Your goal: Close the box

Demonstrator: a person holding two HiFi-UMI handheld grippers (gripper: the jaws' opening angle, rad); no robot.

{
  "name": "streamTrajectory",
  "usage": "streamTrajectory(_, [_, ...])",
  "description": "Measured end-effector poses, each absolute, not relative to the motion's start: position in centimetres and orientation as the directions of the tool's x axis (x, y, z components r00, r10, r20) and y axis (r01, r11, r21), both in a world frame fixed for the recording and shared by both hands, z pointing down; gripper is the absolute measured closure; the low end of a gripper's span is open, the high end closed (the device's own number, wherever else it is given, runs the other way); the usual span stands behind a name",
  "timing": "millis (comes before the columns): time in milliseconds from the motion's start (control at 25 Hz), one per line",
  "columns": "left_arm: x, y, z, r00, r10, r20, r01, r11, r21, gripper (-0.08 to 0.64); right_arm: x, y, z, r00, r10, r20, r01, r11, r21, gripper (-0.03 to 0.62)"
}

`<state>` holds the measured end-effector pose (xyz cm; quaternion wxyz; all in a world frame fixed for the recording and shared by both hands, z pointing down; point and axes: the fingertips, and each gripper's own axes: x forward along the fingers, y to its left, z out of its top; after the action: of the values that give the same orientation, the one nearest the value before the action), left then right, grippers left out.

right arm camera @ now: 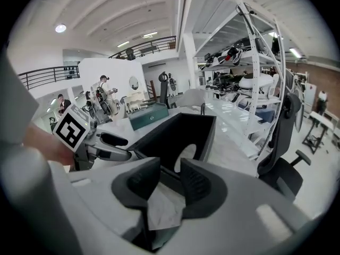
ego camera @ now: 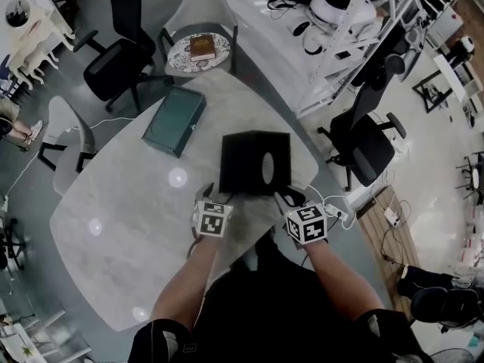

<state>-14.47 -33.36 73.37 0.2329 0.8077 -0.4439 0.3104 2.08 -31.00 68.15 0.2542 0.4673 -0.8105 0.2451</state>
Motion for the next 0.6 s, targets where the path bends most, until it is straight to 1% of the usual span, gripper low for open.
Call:
streamTrajectory(120, [-14.8,-33.0,72.5,0.430,-0.573,0.698,-0.879,-0.442,0.178,0.239,2.3,-30.9,68.1,-0.429,-0.642,0.636,-0.885,0.439,-0.154,0.469])
streamTrajectory(280, [-14.9,-32.7,71.5,0.446,-0.570,0.690,-0.878,-0.430,0.212,0.239,2.5,-30.5,68.1,-0.438,-0.637,0.634,-0.880,0.449,-0.157,0.469])
streamTrajectory(400, [-15.0,-32.5,71.2,0.456,-0.565,0.687,-0.870,-0.447,0.210,0.239,2.4,-30.3,68.1,-0.446,-0.631,0.635,-0.876,0.454,-0.163,0.474])
streamTrajectory(600, [-14.9,-32.8,70.6,0.464,-0.561,0.686,-0.849,-0.504,0.162,0.241,2.5,-30.4,67.9,-0.452,-0.631,0.630,-0.871,0.464,-0.160,0.485])
